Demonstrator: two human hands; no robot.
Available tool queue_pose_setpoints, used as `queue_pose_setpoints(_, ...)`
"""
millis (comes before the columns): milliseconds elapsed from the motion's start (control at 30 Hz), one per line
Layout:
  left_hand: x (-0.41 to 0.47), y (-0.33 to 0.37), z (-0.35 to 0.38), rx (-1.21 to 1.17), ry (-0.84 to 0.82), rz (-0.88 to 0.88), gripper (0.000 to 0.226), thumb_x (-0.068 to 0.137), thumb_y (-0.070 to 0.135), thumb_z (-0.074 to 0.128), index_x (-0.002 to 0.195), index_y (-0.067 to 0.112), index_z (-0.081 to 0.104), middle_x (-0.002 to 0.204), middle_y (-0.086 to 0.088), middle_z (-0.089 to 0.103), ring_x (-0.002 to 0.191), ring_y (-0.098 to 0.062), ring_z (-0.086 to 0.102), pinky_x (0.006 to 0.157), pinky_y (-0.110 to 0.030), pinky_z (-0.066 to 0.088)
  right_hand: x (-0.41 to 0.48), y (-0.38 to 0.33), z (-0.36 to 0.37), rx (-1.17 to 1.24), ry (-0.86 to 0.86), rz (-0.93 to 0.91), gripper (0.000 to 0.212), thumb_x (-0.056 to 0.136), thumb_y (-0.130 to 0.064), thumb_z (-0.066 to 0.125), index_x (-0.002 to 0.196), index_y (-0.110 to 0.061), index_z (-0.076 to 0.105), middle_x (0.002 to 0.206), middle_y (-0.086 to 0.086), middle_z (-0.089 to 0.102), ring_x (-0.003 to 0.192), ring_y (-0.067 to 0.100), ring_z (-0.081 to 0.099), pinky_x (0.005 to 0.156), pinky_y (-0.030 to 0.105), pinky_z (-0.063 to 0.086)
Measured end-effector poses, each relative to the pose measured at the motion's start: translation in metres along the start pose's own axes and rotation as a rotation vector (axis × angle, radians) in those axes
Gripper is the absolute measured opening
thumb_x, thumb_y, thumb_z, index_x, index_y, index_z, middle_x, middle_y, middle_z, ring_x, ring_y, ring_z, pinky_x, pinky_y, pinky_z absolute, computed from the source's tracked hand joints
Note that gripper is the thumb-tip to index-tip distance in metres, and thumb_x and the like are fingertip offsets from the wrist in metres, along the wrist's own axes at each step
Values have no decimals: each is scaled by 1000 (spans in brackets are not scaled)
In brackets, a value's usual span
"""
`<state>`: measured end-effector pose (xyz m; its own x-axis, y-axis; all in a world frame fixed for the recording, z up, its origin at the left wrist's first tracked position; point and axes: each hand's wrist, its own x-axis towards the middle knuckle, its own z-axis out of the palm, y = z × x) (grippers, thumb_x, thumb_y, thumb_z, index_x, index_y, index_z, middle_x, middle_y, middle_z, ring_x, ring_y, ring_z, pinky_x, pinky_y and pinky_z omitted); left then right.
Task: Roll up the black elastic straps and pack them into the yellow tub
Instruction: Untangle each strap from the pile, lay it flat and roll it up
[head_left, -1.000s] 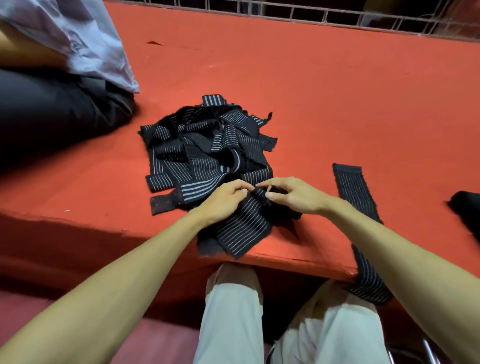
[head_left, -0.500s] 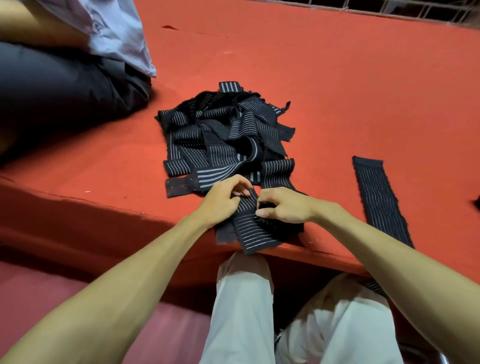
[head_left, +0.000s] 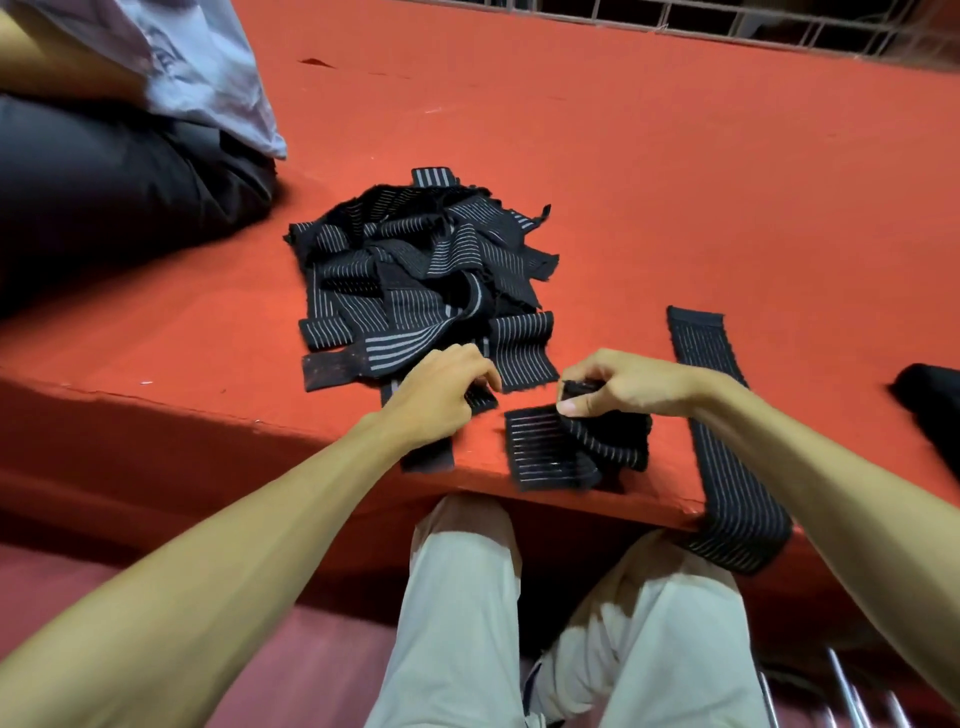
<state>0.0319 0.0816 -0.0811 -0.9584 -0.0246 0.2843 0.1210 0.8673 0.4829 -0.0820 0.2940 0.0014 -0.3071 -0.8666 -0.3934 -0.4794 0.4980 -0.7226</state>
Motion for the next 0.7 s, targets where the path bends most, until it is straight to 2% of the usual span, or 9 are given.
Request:
queue_pose_setpoints(67, 9, 29, -3, -165, -11, -5, 46, 67, -2, 48, 104, 16, 68, 103, 2, 59, 101, -18, 55, 91, -33, 45, -12, -6, -10, 32, 61, -56, 19, 92, -16, 64, 89, 2, 65, 74, 5, 61, 67, 13, 58, 62, 24, 48)
queue_pose_setpoints(133, 17, 64, -8, -409, -166, -29, 53, 71, -7, 55, 120, 11, 59, 116, -4, 55, 104, -10, 51, 92, -20, 39, -26, -13, -21, 49, 145, -124, 18, 87, -20, 69, 92, -2, 70, 86, 15, 65, 78, 16, 60, 73, 28, 48)
queue_pose_setpoints(200, 24, 87, -10, -585, -351, -77, 65, 72, -11, 60, 132, 10, 48, 123, -2, 51, 107, -7, 48, 92, -21, 40, -41, -19, -30, 74, 234, -205, 17, 83, -23, 71, 91, -7, 72, 96, 20, 65, 85, 15, 59, 79, 27, 46)
queue_pose_setpoints(267, 32, 103, -10, -667, -431, -63, 62, 76, -6, 66, 133, 11, 50, 130, 2, 56, 120, -9, 52, 103, -23, 40, -57, -23, -38, 150, 316, -257, 18, 80, -23, 71, 89, -7, 71, 93, 19, 64, 83, 16, 59, 76, 26, 46)
queue_pose_setpoints(333, 39, 118, -12, -732, -431, -48, 44, 83, 4, 71, 124, 16, 58, 127, 4, 63, 119, -5, 55, 100, -18, 42, -70, -25, -47, 273, 375, -279, 19, 79, -19, 71, 90, -3, 70, 87, 17, 64, 78, 19, 61, 70, 27, 51)
queue_pose_setpoints(467, 50, 154, -23, -672, -400, -17, 13, 94, 24, 62, 104, 17, 67, 97, 8, 69, 84, -6, 62, 76, -22, 49, -93, -33, -59, 435, 523, -344, 17, 72, -15, 73, 83, -3, 66, 71, 4, 68, 63, 14, 63, 61, 24, 52)
queue_pose_setpoints(567, 52, 177, -39, -637, -433, 24, 25, 97, 28, 56, 77, 15, 62, 62, 11, 57, 55, -6, 45, 57, -20, 40, -105, -41, -65, 496, 670, -398, 12, 75, -13, 73, 79, -4, 65, 64, 0, 68, 56, 11, 63, 56, 23, 52)
queue_pose_setpoints(633, 52, 185, -47, -757, -459, 47, 31, 97, 28, 54, 76, 5, 56, 62, -12, 44, 52, -10, 37, 51, -20, 36, -105, -43, -69, 522, 751, -405, 9, 81, -10, 72, 79, -4, 66, 64, 1, 68, 55, 11, 63, 55, 24, 52)
queue_pose_setpoints(700, 53, 189, -51, -862, -474, 46, 29, 95, 31, 55, 85, 4, 55, 70, -13, 38, 52, -12, 34, 48, -22, 35, -104, -40, -74, 502, 804, -374, 12, 82, -16, 74, 80, -6, 67, 67, 2, 68, 57, 12, 63, 58, 25, 53)
